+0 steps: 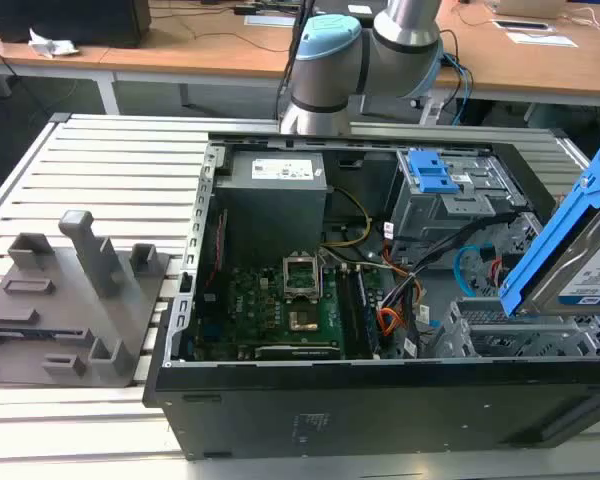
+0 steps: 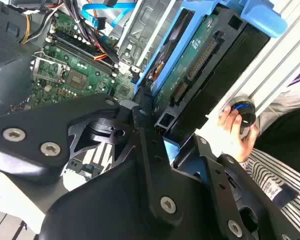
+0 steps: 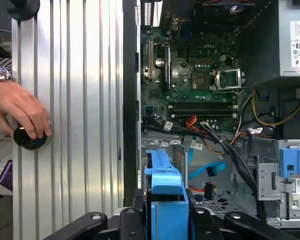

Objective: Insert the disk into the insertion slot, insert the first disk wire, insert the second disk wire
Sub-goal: 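Insert the disk into the insertion slot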

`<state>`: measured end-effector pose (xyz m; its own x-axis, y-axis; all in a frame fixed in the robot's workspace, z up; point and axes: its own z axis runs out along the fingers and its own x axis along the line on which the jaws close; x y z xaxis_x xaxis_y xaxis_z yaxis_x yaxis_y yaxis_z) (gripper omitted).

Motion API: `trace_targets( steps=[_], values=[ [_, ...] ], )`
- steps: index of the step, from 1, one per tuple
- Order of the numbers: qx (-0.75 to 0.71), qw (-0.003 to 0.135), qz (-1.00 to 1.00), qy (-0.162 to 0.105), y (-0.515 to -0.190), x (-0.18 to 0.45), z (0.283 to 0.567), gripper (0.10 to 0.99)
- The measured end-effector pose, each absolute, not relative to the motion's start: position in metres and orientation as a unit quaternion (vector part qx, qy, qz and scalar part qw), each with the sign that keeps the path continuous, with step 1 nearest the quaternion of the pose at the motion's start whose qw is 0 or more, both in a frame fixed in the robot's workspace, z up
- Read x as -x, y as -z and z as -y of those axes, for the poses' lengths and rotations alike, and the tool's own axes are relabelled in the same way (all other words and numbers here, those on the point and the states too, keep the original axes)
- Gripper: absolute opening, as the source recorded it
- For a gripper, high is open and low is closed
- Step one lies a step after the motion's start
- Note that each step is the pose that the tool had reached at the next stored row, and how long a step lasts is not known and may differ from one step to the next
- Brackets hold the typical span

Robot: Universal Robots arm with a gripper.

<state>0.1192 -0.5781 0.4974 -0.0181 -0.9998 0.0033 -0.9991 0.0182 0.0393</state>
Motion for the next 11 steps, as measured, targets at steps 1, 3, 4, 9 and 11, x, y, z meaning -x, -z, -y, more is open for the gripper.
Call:
trace_targets(
  steps=[1, 3, 4, 9, 11],
  values=[
    [-0.701, 0.015, 0.713, 0.013, -0.495, -0.119, 0.578, 0.365],
    [-0.701, 0.015, 0.713, 0.013, -0.49, -0.119, 0.578, 0.365],
    [-0.701, 0.015, 0.713, 0.013, -0.488, -0.119, 0.578, 0.365],
    [-0.701, 0.015, 0.713, 0.013, -0.482, -0.119, 0.578, 0.365],
    [-0.701, 0.015, 0.713, 0.013, -0.48, -0.119, 0.578, 0.365]
  ],
)
